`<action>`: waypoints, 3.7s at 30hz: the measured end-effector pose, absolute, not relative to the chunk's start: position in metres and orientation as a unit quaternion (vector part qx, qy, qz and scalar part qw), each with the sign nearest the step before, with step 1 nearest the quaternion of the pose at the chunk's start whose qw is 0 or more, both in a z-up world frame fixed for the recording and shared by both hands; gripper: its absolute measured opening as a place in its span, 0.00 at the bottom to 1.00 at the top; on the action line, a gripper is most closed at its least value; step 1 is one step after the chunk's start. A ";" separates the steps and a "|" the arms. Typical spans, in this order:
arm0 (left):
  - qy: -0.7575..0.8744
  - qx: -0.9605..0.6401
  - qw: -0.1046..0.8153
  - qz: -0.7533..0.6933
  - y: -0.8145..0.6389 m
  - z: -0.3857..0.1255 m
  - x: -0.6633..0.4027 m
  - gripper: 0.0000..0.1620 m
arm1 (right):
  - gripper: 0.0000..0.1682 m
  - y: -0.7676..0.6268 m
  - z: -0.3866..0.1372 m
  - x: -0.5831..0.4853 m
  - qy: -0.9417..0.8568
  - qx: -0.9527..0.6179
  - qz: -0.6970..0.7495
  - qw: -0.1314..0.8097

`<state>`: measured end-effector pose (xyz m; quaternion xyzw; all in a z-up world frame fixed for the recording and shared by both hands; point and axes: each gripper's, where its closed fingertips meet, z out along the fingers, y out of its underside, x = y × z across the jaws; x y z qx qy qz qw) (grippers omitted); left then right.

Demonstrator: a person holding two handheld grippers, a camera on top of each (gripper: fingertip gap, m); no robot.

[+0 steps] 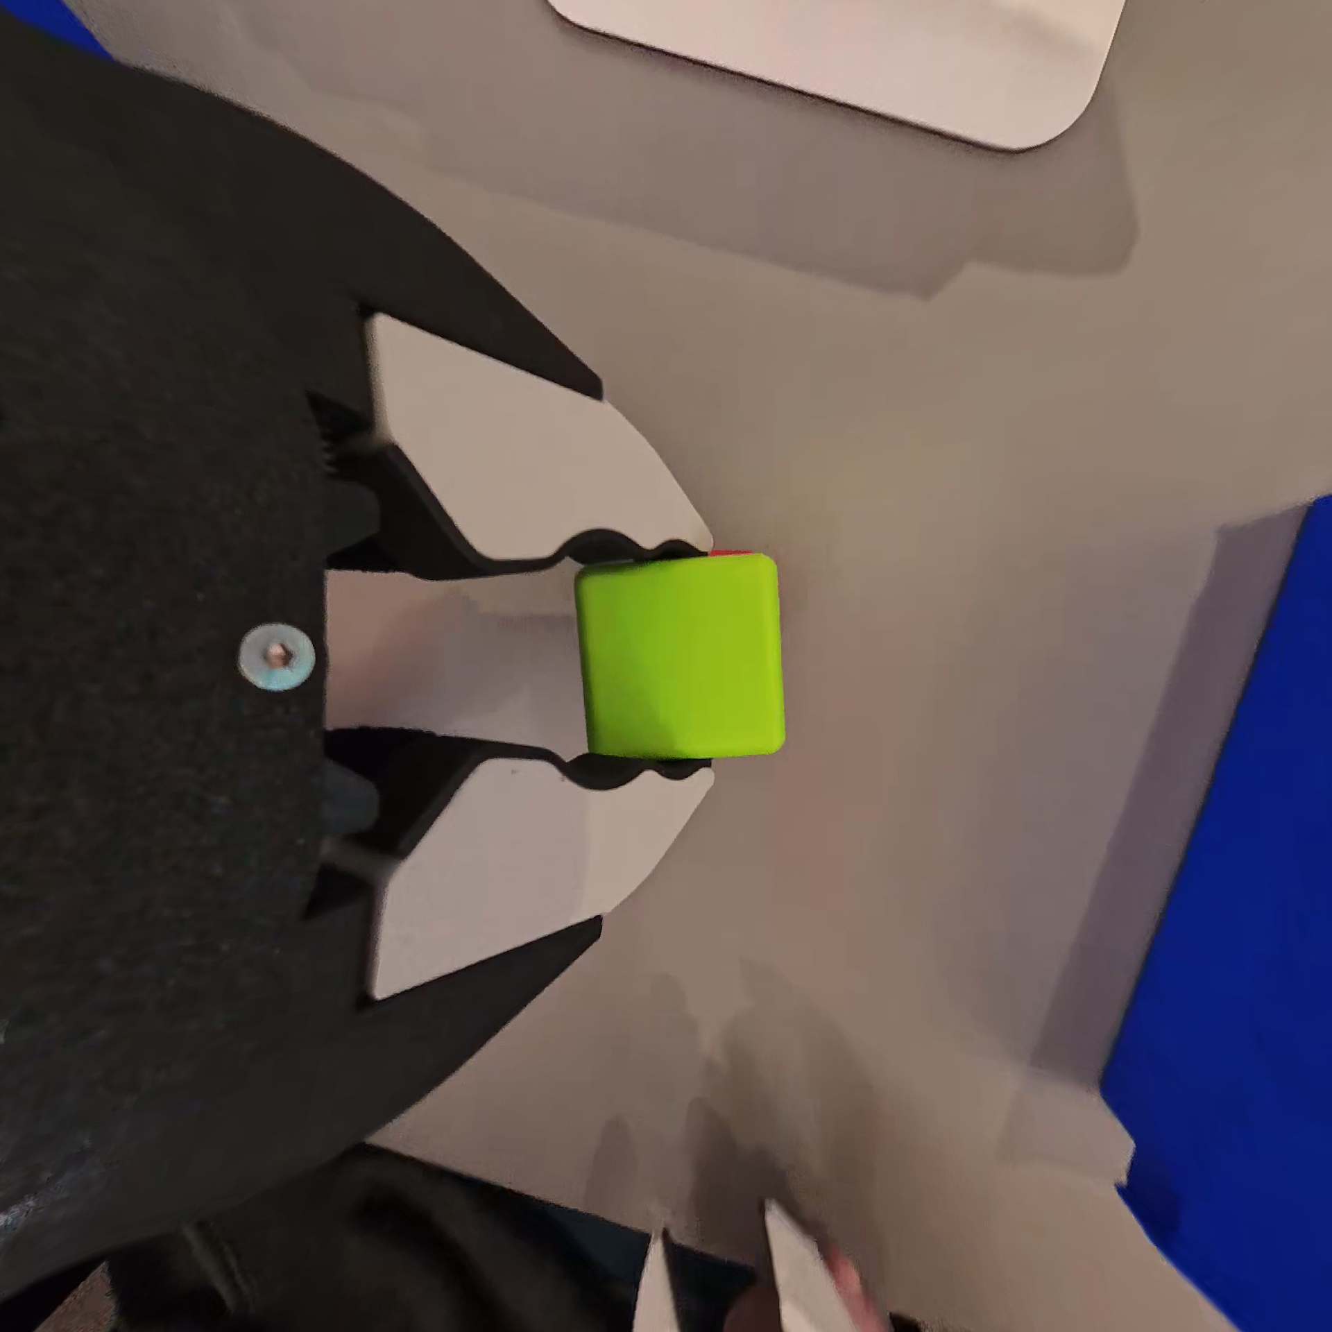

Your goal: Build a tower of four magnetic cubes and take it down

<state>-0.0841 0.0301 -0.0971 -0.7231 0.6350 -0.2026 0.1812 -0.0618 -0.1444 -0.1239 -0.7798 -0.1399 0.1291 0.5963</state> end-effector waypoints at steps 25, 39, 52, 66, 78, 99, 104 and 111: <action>0.603 -0.726 0.244 -0.223 0.040 -0.087 -0.102 0.43 | 0.19 -0.144 -0.124 -0.059 -0.139 -0.780 0.129 0.597; 0.178 -0.821 0.482 -0.250 -0.061 -0.054 -0.344 0.42 | 0.19 -0.144 -0.125 -0.061 -0.143 -0.781 0.124 0.595; 0.346 -0.831 0.425 -0.098 -0.031 -0.081 -0.400 0.36 | 0.19 -0.143 -0.126 -0.061 -0.144 -0.782 0.122 0.593; 0.556 -0.802 0.207 -0.063 0.055 -0.143 -0.390 0.45 | 0.19 -0.142 -0.127 -0.062 -0.146 -0.784 0.120 0.592; 0.587 -0.802 0.108 -0.032 0.061 -0.180 -0.393 0.32 | 0.18 -0.141 -0.128 -0.062 -0.147 -0.786 0.123 0.588; 0.420 -0.550 0.570 -0.443 0.014 0.024 -0.124 0.31 | 0.18 -0.143 -0.127 -0.064 -0.154 -0.783 0.118 0.591; 0.427 -0.554 0.557 -0.448 0.041 -0.028 -0.079 0.31 | 0.18 -0.144 -0.127 -0.064 -0.154 -0.782 0.121 0.592; 0.386 -0.562 0.535 -0.499 0.056 -0.053 -0.078 0.31 | 0.18 -0.144 -0.127 -0.063 -0.153 -0.782 0.125 0.592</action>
